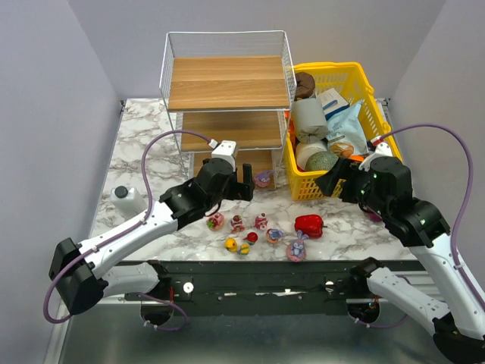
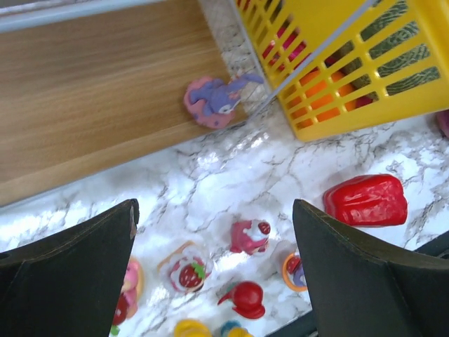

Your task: Place and organize the plastic toys onto the shelf

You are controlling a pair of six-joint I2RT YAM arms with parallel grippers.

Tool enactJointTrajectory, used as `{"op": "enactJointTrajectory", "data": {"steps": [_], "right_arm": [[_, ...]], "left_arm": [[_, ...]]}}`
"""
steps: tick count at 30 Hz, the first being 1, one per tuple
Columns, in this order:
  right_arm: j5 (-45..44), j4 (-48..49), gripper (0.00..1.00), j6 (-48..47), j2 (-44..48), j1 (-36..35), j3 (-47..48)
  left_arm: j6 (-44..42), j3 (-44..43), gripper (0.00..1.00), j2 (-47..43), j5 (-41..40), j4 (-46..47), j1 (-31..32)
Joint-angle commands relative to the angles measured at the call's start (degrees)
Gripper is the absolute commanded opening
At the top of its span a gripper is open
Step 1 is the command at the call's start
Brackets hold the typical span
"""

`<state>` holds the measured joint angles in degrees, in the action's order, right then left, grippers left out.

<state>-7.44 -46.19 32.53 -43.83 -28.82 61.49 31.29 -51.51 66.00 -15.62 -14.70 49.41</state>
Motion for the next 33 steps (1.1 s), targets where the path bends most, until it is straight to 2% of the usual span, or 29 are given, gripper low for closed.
{"op": "enactJointTrajectory", "data": {"steps": [1,4,5,7,8,11,13,17,22,23,25,26,31,32,33], "right_arm": [[-0.64,-1.97,0.94,0.34,0.24,-0.27,1.08],[-1.26,-2.14,0.94,-0.01,0.15,-0.19,1.70],[-1.61,-2.41,0.93,-0.19,0.07,-0.27,1.96],[-1.52,-3.20,0.94,-0.10,-0.20,-0.27,2.49],[-1.52,-3.63,0.94,-0.10,-0.37,-0.27,3.01],[-1.61,-5.74,0.94,0.95,-0.90,-0.27,3.98],[-1.70,-7.24,0.93,2.18,-1.25,-0.27,4.16],[-3.19,-9.09,0.93,4.38,-1.08,-0.27,3.72],[-3.46,-10.05,0.93,7.54,-0.90,-0.27,2.49],[-3.54,-10.23,0.93,7.89,-0.55,-0.27,2.40],[-3.89,-10.41,0.93,9.12,0.24,-0.27,1.36],[-4.42,-10.15,0.93,9.39,0.68,-0.27,0.65],[-5.47,-11.02,0.93,8.69,3.40,-0.27,-0.06],[-6.09,-11.20,0.94,8.77,3.93,-0.36,-0.58],[-6.18,-11.37,0.94,8.43,4.37,-0.27,-0.76]], "left_arm": [[4.05,-4.48,0.99,-2.97,0.49,-10.00,-1.24],[5.44,-1.51,0.99,-6.31,2.52,-6.75,-1.94],[8.32,-1.23,0.97,-7.19,2.52,-6.49,-2.29],[10.10,-2.01,0.95,-7.03,7.25,-8.41,-4.40],[11.76,-3.06,0.91,-5.46,9.27,-9.81,-5.02],[16.24,-7.90,0.85,-2.03,12.80,-19.12,-4.67],[25.02,-7.21,0.86,-2.10,13.76,-23.35,-3.45],[36.81,-2.73,0.89,-4.29,17.18,-23.01,-0.56],[52.71,0.88,0.89,-6.93,16.06,-22.65,4.98],[58.39,1.32,0.88,-7.02,16.06,-22.31,5.95],[63.61,0.88,0.86,-6.50,11.94,-21.43,10.34],[68.33,-0.16,0.84,-4.84,10.71,-21.25,11.75],[80.84,-4.91,0.79,3.25,3.33,-21.60,20.62],[81.99,-5.09,0.72,5.17,2.44,-20.56,21.25],[85.31,-4.83,0.69,5.80,1.65,-18.81,21.95]]}}
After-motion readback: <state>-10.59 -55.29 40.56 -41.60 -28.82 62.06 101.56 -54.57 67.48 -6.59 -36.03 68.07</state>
